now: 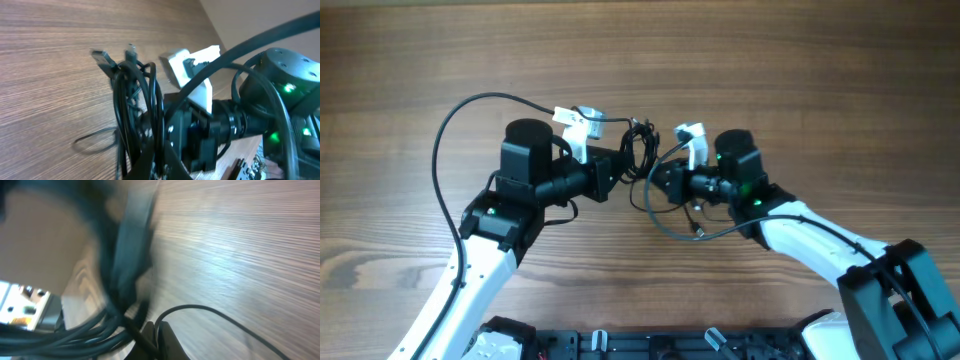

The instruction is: Untangle cables

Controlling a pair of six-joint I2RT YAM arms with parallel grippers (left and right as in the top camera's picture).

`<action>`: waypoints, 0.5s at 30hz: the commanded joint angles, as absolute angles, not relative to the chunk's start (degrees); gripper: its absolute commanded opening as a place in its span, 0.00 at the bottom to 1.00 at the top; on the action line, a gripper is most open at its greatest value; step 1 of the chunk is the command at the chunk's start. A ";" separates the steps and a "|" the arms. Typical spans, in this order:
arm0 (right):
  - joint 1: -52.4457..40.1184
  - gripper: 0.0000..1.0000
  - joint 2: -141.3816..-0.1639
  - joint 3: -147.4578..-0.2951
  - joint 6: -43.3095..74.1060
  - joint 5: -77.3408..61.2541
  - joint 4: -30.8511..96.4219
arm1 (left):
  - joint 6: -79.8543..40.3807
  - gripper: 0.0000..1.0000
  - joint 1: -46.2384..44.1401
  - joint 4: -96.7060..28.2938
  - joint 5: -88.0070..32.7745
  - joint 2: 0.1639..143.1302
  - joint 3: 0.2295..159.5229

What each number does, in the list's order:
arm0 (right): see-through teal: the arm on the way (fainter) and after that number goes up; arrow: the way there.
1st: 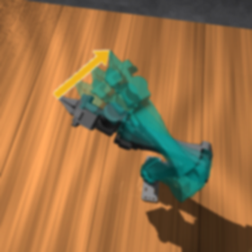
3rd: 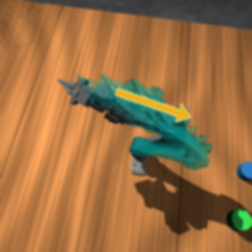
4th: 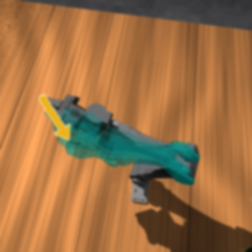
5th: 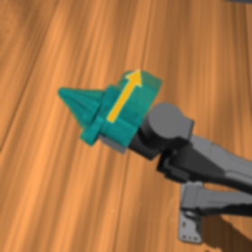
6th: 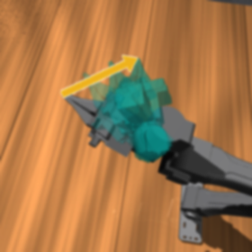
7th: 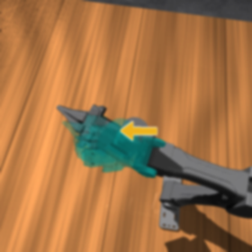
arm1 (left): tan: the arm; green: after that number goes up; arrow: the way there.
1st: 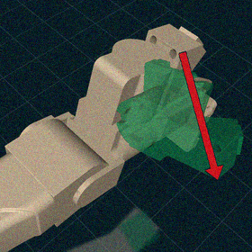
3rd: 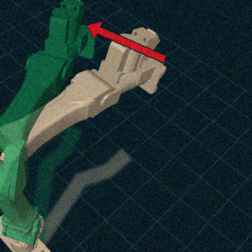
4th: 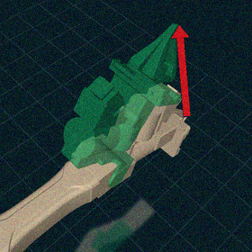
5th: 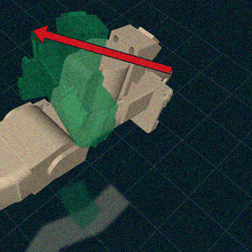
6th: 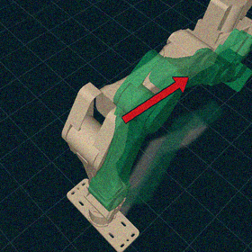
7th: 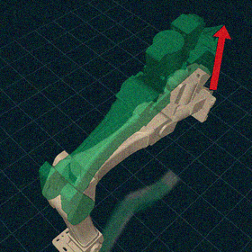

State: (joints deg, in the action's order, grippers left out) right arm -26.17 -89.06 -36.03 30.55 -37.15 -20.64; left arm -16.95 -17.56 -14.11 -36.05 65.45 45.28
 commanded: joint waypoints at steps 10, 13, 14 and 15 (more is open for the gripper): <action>18.59 0.04 -69.95 -36.29 25.63 -63.20 -2.00 | -21.87 0.04 5.65 -20.91 -29.91 64.93 45.76; 20.49 0.05 -68.60 -36.29 25.61 -62.83 -1.13 | -24.97 0.04 7.16 -20.84 -29.91 65.23 45.76; 20.49 0.13 -68.66 -36.29 25.61 -61.69 0.62 | -27.07 0.04 7.14 -20.84 -30.04 65.52 45.76; 20.49 0.49 -68.66 -36.29 25.63 -61.30 2.57 | -28.32 0.04 6.83 -20.62 -32.25 65.89 45.76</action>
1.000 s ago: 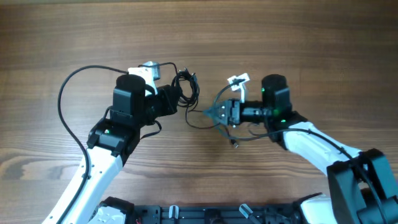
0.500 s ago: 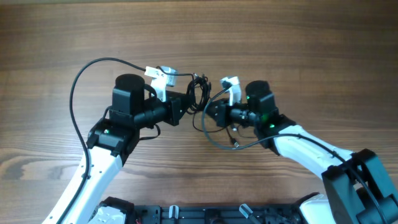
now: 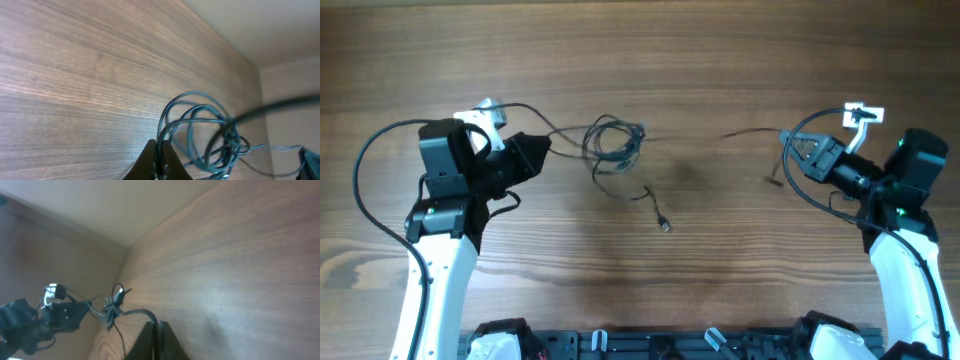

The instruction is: Untangle cables

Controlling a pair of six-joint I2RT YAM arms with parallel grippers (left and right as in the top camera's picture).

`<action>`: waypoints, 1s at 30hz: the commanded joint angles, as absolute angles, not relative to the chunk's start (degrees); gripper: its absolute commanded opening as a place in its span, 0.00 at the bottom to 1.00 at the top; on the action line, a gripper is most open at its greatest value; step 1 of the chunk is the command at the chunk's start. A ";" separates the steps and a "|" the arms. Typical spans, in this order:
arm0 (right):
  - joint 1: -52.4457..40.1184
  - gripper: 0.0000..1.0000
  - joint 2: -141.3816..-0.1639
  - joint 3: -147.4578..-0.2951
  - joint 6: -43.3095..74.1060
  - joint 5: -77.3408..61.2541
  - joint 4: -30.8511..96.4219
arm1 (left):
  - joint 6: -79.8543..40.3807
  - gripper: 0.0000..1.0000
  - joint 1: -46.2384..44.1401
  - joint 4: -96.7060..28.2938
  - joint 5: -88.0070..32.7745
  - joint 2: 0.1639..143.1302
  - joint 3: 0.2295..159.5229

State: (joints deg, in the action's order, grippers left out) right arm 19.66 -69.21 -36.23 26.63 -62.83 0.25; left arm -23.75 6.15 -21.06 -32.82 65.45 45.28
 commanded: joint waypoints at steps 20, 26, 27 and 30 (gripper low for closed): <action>-20.34 1.00 -70.94 -36.29 36.25 -7.90 10.83 | -37.91 1.00 -8.88 -20.95 -26.13 69.95 45.76; -20.36 1.00 -72.44 -36.29 40.71 -7.70 15.81 | -50.09 1.00 -8.91 -48.99 -0.21 74.81 45.76; -20.36 1.00 -72.44 -36.29 40.73 -7.68 16.67 | -45.32 1.00 -8.91 -51.09 -1.30 76.01 45.76; -20.36 1.00 -72.44 -36.29 40.64 -9.82 16.86 | -45.39 1.00 -8.88 -59.24 -1.26 80.16 45.78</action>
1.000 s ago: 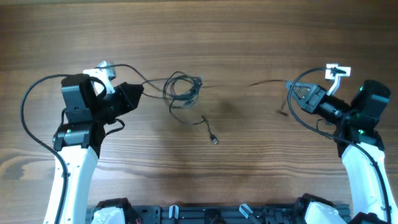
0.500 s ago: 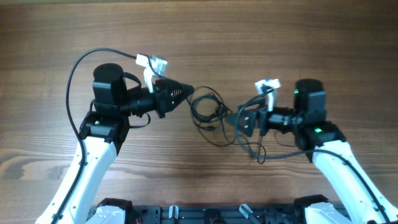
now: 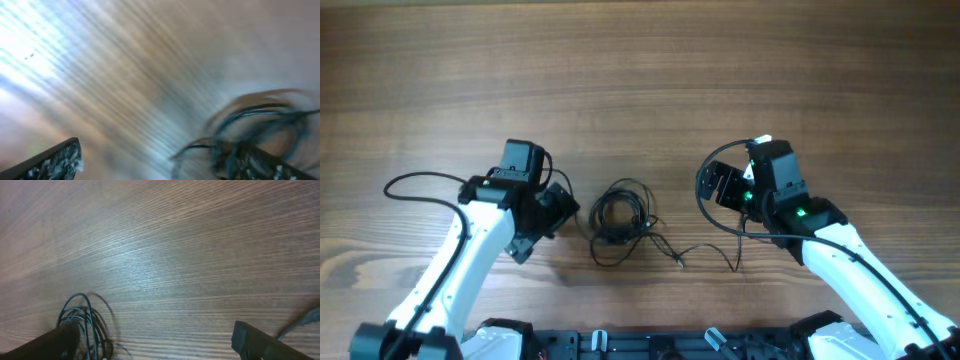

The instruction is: Untangle cables

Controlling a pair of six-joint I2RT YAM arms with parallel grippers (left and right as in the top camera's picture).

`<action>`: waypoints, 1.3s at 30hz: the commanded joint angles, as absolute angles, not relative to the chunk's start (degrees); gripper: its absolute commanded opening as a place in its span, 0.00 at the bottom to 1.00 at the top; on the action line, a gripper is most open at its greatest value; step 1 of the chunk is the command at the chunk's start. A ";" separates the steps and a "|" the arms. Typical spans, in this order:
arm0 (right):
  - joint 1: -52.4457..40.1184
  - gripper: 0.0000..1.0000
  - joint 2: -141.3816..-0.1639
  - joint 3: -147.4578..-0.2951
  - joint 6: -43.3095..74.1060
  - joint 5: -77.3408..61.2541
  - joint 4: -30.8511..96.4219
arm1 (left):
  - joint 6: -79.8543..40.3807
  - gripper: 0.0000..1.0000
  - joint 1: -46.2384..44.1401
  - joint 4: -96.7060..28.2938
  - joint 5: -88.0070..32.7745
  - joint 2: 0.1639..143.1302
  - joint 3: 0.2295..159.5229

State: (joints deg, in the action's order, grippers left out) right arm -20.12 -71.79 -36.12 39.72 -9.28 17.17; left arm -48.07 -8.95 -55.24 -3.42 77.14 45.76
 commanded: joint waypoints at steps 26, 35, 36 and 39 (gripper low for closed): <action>-21.37 0.99 -74.06 -36.29 27.14 -29.52 7.18 | -41.45 0.39 -22.79 -33.74 -10.17 88.82 47.22; -21.37 0.99 -74.06 -36.29 27.16 -29.50 8.01 | -41.43 0.31 -22.79 -33.15 -10.15 89.06 47.07; -21.37 0.99 -74.06 -36.29 27.14 -29.50 8.27 | -41.43 0.29 -22.79 -33.15 -10.13 89.06 47.05; -21.37 0.99 -74.08 -36.29 27.11 -29.50 8.71 | -41.43 0.27 -22.81 -33.17 -10.15 89.06 47.05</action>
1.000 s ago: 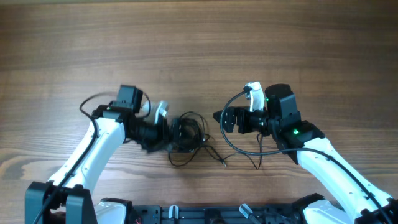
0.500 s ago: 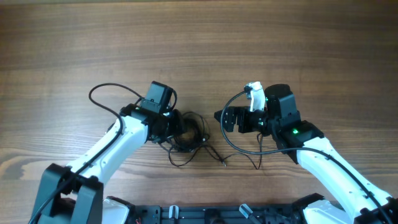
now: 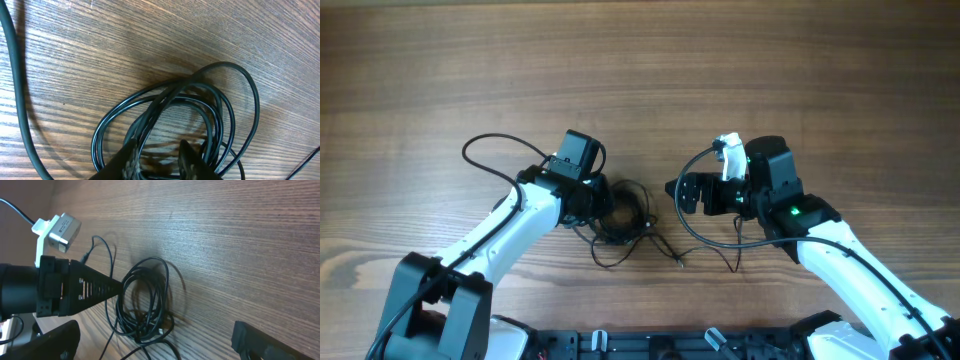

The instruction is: Untangle cables

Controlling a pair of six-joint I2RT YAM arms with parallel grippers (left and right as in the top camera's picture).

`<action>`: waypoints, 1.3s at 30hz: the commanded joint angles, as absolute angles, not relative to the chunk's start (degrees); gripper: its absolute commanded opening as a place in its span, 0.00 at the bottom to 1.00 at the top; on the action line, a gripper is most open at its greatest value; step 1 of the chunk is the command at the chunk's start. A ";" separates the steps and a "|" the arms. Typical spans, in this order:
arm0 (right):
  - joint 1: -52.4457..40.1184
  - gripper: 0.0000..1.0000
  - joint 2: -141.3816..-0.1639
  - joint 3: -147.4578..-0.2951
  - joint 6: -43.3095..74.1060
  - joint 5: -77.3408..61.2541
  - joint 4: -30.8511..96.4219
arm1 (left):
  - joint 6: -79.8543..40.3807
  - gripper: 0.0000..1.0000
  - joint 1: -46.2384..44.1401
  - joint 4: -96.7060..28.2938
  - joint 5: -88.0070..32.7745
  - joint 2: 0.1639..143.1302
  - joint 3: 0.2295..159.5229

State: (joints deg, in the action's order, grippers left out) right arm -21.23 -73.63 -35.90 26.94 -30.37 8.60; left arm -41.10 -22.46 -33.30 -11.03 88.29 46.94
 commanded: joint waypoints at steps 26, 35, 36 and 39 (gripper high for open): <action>-21.37 0.99 -74.11 -36.29 27.16 -28.88 10.15 | -42.48 0.04 -26.94 -33.17 -6.13 91.59 44.91; -22.20 0.68 -74.11 -36.29 28.71 -45.30 8.56 | -39.24 0.04 -25.61 -34.68 -6.13 75.44 54.83; -23.00 0.68 -74.11 -36.29 28.71 -45.30 7.62 | -39.24 0.04 -25.61 -34.65 -6.13 74.28 54.83; -26.39 0.69 -74.32 -36.29 32.67 -44.25 0.60 | -39.24 0.04 -25.61 -34.65 -6.13 72.71 54.83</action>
State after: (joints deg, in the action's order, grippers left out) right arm -24.01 -73.67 -35.90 29.08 -43.11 4.75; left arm -40.56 -25.87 -34.72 -5.85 74.35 54.02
